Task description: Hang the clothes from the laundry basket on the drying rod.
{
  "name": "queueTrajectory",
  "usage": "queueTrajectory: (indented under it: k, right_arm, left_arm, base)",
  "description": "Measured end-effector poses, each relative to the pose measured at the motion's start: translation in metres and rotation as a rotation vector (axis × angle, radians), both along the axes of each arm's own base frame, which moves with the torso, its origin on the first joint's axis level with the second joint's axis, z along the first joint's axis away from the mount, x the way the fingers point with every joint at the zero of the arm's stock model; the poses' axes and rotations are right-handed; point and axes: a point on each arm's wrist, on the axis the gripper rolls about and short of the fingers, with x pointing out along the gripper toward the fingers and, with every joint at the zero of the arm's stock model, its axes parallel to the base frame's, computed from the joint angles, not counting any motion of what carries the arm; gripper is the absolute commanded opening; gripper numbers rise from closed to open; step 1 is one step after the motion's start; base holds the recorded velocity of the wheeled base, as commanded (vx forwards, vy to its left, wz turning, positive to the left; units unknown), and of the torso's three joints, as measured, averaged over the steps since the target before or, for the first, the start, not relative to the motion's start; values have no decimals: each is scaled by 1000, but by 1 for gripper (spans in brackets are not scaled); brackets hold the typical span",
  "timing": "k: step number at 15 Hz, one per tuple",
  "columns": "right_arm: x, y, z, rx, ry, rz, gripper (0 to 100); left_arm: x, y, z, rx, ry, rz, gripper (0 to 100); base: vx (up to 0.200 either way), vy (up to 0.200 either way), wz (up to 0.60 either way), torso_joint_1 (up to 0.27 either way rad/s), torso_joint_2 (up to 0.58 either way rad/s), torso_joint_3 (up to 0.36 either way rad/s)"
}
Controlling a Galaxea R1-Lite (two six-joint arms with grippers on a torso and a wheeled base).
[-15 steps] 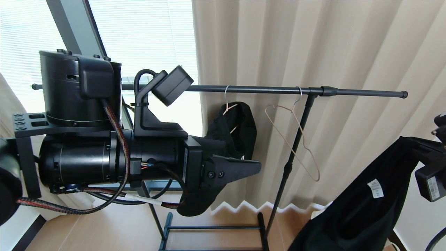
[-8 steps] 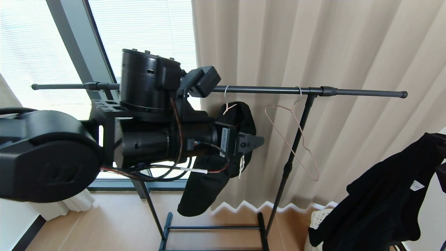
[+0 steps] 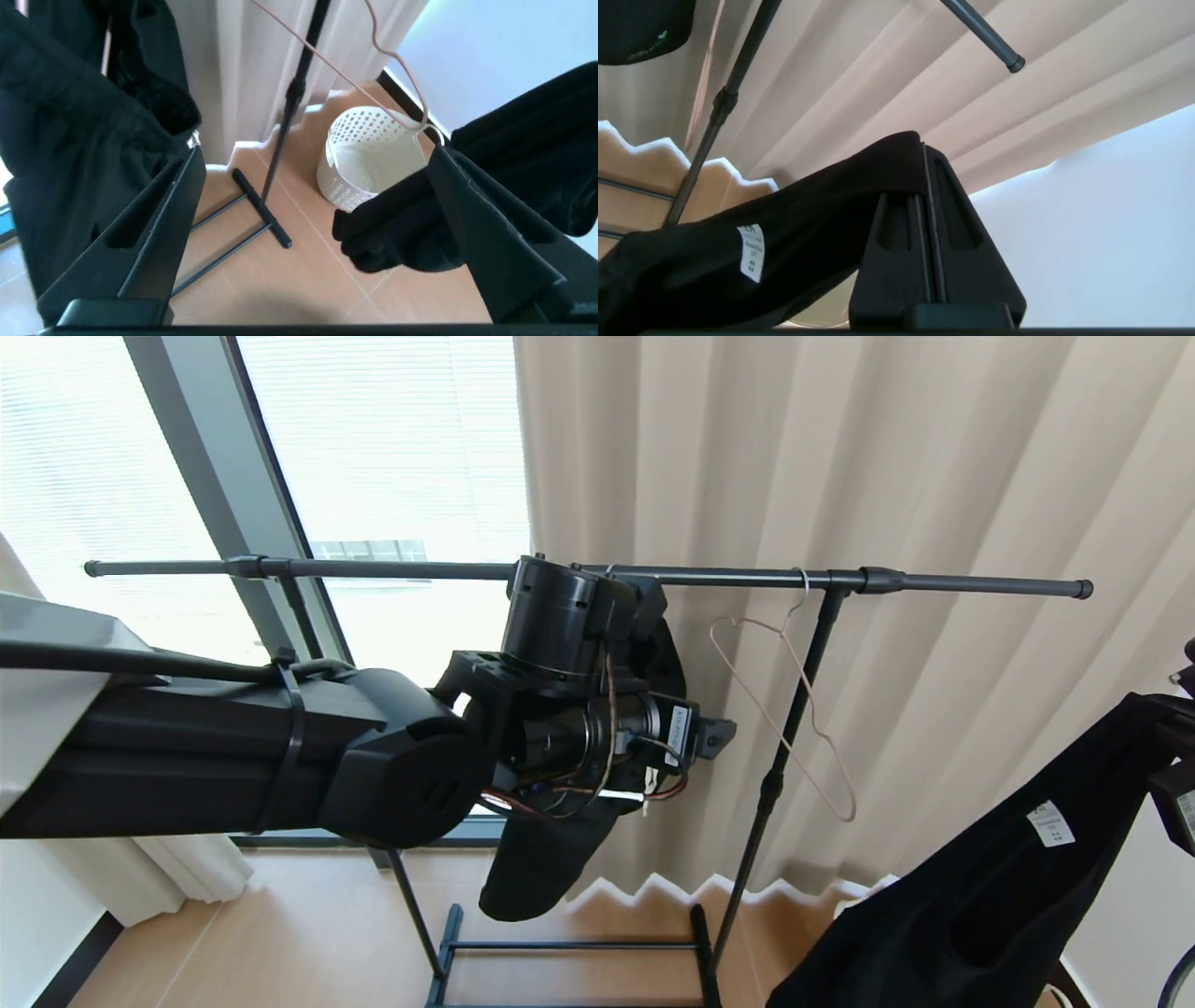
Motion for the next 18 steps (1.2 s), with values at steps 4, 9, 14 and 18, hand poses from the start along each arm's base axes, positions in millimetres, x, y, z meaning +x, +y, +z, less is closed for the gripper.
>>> queueTrajectory:
  k: [4,9,14,18]
  right_arm:
    - [1,0,-1,-3,7,0,0]
    - [2,1,-2,-4,9,-1,0]
    - [2,1,-3,-5,14,-1,0]
    - [2,1,-3,-6,15,-1,0]
  left_arm:
    - [-2,-4,-6,21,0,20,100]
    - [-6,-4,-6,24,0,15,100]
    - [-6,-4,-7,26,4,14,100]
    - [-4,-2,-9,31,5,33,100]
  base:
    - [0,-200,0,4,6,4]
    - [0,-200,0,4,0,2]
    - [0,-200,0,0,3,2]
    - [0,-50,0,2,1,1]
